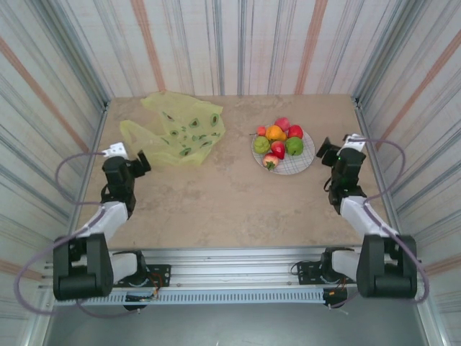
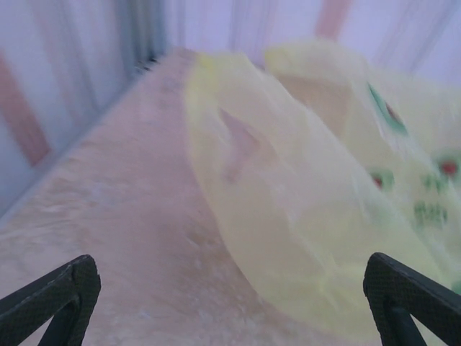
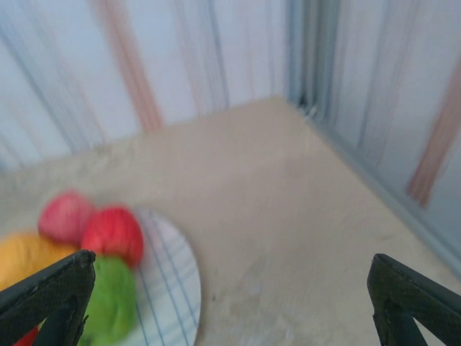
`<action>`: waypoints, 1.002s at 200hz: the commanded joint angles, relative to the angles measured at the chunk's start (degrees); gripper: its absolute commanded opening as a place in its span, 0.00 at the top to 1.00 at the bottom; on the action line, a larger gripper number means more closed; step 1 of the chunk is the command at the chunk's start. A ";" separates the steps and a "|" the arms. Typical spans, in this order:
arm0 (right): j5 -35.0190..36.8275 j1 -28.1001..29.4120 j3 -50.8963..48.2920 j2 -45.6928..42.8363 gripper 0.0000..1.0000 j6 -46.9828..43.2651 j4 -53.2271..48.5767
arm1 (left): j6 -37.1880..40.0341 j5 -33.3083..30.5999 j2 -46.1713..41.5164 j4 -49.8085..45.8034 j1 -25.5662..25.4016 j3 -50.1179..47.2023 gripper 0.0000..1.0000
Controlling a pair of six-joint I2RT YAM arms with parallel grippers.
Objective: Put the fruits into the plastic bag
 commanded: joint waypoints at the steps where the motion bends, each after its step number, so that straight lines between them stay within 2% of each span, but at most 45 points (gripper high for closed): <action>1: 6.45 -0.72 7.10 -4.99 0.01 10.17 -15.86 | -13.86 -4.18 -4.53 -15.85 1.00 3.69 0.01; 22: 1.31 -0.42 10.95 -6.83 0.00 14.36 -21.16 | -21.38 6.58 -7.00 -20.16 0.96 5.79 0.01; 39: -3.35 1.42 11.63 -6.75 0.01 17.27 -20.93 | -26.15 16.57 -7.04 -16.87 0.22 5.33 0.01; 48: -4.35 3.56 12.09 -5.97 0.01 17.79 -20.70 | -26.67 19.04 -6.38 -16.91 -0.90 5.96 0.01; 65: -3.75 9.14 13.73 -3.38 0.01 17.33 -20.96 | -24.68 17.85 -4.48 -21.80 -4.27 9.11 0.01; 76: -3.10 13.29 14.97 -1.11 0.01 16.34 -21.01 | -21.50 14.83 -2.76 -24.67 -6.01 11.30 0.01; 97: -2.33 20.33 17.94 4.00 0.01 13.44 -21.26 | -19.62 7.96 1.98 -30.55 -4.91 15.58 0.01; 122: -0.48 25.32 20.96 9.25 0.01 11.97 -23.28 | -22.54 13.68 11.43 -27.93 0.83 19.03 0.01; 156: -1.98 27.22 21.84 12.21 0.01 12.87 -24.71 | -22.46 16.93 27.35 -28.54 1.64 28.96 0.02; 168: -2.95 27.46 21.44 12.32 0.01 13.53 -24.84 | -21.94 19.64 31.97 -27.41 1.74 32.43 0.09; 180: -3.40 27.70 20.90 12.46 0.01 13.95 -25.04 | -21.21 22.39 35.44 -26.40 1.81 35.48 0.21; 200: -3.35 28.01 20.25 12.21 0.01 13.96 -26.16 | -19.59 26.35 36.69 -23.63 1.82 37.46 0.57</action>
